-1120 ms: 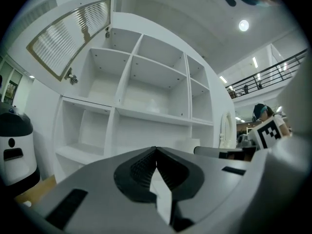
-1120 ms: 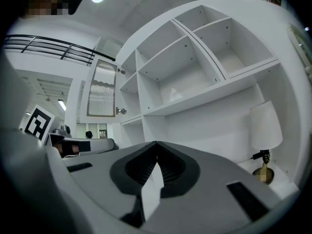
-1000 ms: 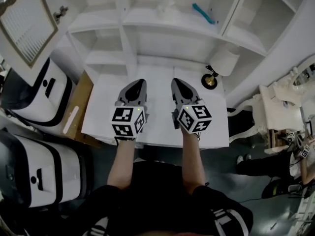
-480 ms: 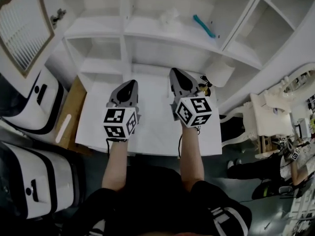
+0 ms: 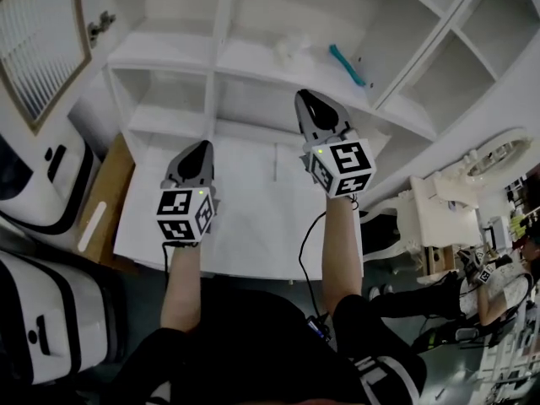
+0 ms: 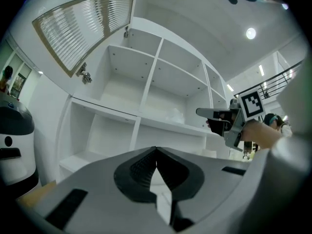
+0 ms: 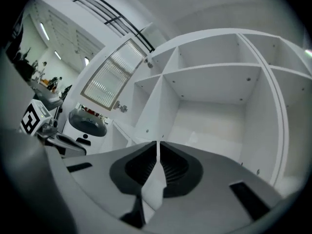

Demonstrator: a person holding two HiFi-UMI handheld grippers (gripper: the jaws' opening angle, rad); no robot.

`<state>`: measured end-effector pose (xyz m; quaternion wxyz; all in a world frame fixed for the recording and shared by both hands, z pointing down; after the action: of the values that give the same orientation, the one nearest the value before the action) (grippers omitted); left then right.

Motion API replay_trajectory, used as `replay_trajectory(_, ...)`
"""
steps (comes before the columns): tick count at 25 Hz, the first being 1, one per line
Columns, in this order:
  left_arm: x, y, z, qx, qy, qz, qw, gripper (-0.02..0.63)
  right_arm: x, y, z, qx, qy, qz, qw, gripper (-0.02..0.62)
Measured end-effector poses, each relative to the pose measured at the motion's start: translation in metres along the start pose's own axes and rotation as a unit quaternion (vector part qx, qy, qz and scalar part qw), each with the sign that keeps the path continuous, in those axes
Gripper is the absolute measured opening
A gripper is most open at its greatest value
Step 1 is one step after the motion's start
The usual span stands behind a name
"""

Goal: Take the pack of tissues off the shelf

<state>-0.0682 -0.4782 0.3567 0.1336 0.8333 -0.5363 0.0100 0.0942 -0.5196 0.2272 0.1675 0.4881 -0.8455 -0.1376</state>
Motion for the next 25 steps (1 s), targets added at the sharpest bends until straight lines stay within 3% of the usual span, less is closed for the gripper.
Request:
replay_trajectory(2,0.000,0.003,0.002,-0.001,-0.002,-0.001,1.0000,0.011,0.008,-0.002,0.008,-0.033,0.011,0.001,0.999,0.032)
replay_trajectory(4,0.000,0.005,0.002,-0.001,-0.005,-0.003,1.0000,0.011,0.015,-0.003,0.014,-0.061,0.022,0.004,0.998,0.105)
replay_trajectory(8,0.000,0.009,0.002,-0.006,-0.008,-0.004,0.9999,0.011,0.028,-0.012,0.025,-0.137,0.050,-0.014,0.989,0.115)
replay_trajectory(13,-0.001,0.017,0.004,-0.010,-0.010,0.000,0.9999,0.011,0.051,-0.029,0.023,-0.238,0.103,-0.034,0.965,0.129)
replay_trajectory(17,-0.003,0.019,0.007,-0.010,-0.014,0.000,0.9999,0.011,0.067,-0.037,0.014,-0.313,0.150,-0.035,0.937,0.142)
replay_trajectory(21,-0.006,0.023,0.006,-0.012,-0.013,0.003,0.9998,0.011,0.081,-0.042,0.005,-0.361,0.186,-0.031,0.913,0.149)
replay_trajectory(25,-0.008,0.026,0.006,-0.014,-0.014,0.007,0.9998,0.011,0.090,-0.047,-0.003,-0.375,0.209,-0.023,0.903,0.156)
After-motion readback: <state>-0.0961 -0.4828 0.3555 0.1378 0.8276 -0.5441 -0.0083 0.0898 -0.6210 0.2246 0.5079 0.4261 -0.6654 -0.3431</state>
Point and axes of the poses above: the fingertips, and each gripper's own axes: x forward along the fingers, y to its left, z out of its top, the point moved 1 cm from there along -x, backward along the fingers, and after that the axes turned 12 degrees about y, right-handed, at the moved point
